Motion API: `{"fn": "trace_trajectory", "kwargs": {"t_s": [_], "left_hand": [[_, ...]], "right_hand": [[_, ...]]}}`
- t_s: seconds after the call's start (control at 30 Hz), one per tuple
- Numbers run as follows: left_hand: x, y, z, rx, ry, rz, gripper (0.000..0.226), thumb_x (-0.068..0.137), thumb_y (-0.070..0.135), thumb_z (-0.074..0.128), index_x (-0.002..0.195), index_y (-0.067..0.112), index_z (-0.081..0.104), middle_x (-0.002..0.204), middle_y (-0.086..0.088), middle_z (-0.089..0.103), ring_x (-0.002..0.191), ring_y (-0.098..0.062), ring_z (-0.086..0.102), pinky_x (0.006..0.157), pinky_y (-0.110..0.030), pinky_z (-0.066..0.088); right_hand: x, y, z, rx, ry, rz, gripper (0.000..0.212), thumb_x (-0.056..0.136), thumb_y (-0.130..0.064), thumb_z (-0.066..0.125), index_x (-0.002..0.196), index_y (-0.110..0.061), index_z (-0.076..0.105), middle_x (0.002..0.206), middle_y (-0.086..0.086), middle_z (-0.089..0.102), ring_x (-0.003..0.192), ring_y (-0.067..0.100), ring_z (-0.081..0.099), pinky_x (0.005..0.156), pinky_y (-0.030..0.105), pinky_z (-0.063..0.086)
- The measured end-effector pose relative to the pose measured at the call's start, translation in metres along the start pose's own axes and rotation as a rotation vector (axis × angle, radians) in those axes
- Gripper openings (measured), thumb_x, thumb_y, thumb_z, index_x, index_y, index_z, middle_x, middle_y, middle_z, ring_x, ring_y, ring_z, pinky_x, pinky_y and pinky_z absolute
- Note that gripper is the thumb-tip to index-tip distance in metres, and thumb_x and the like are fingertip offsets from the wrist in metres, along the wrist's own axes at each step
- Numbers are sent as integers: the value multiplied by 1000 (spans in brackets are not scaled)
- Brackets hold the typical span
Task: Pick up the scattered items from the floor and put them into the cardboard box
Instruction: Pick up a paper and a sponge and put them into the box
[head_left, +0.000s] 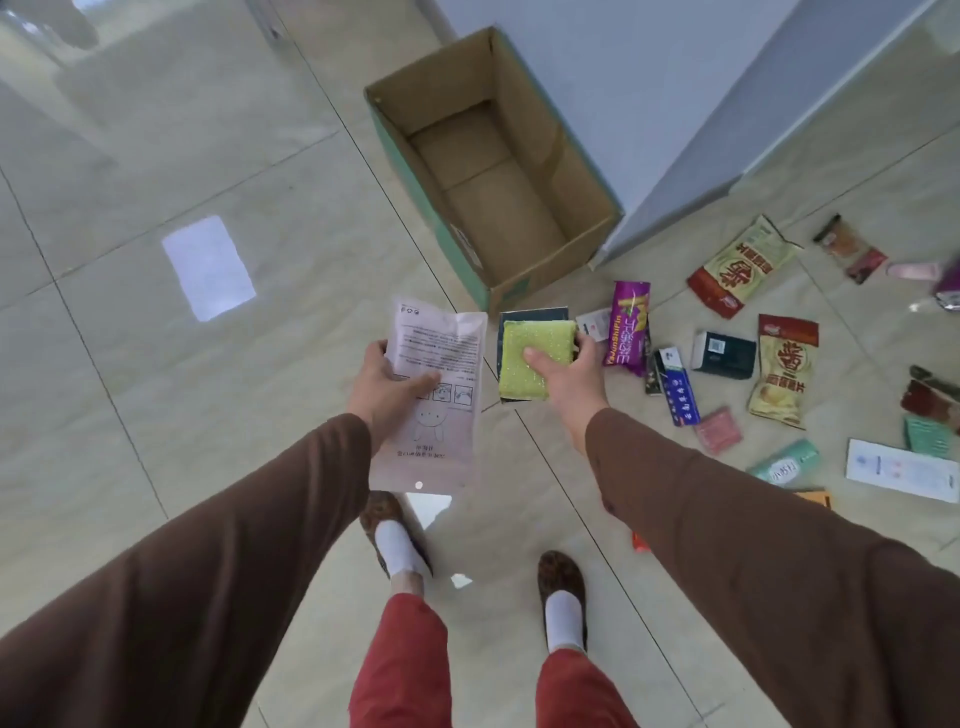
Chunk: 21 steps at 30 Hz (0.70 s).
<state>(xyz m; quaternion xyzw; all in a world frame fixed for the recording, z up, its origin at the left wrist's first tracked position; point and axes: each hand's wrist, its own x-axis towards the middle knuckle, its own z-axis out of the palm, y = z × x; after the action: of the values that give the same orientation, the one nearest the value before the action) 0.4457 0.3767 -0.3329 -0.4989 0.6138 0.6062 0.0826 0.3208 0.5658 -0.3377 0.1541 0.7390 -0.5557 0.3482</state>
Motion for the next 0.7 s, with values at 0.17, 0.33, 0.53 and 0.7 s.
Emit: {"fn": "trace_trajectory", "kwargs": {"t_s": [0.17, 0.33, 0.53, 0.7], "left_hand": [[60, 55, -53, 29, -71, 36, 51, 83, 13, 80, 121, 14, 45, 102, -4, 73, 75, -21, 75, 59, -36, 61], [126, 113, -74, 89, -136, 49, 53, 83, 10, 80, 123, 13, 44, 101, -5, 72, 71, -19, 75, 57, -35, 61], [201, 180, -64, 175, -193, 38, 51, 84, 12, 79, 122, 16, 45, 101, -2, 71, 74, -19, 74, 57, -33, 60], [275, 234, -50, 276, -241, 29, 56, 82, 13, 81, 122, 19, 43, 104, -3, 70, 79, -25, 76, 63, -38, 63]], "right_hand": [[30, -39, 68, 33, 82, 13, 62, 88, -20, 76, 141, -16, 43, 117, 1, 65, 84, -1, 61, 51, 6, 45], [65, -75, 109, 107, 151, 38, 55, 88, -20, 76, 134, -19, 46, 109, -2, 67, 86, 4, 64, 65, 15, 48], [132, -118, 121, 196, 256, 88, 54, 86, -19, 76, 133, -19, 48, 109, -3, 68, 85, 3, 65, 56, 11, 47], [189, -153, 131, 271, 327, 132, 56, 87, -20, 75, 134, -23, 44, 118, -1, 65, 92, 8, 66, 61, 16, 46]]}}
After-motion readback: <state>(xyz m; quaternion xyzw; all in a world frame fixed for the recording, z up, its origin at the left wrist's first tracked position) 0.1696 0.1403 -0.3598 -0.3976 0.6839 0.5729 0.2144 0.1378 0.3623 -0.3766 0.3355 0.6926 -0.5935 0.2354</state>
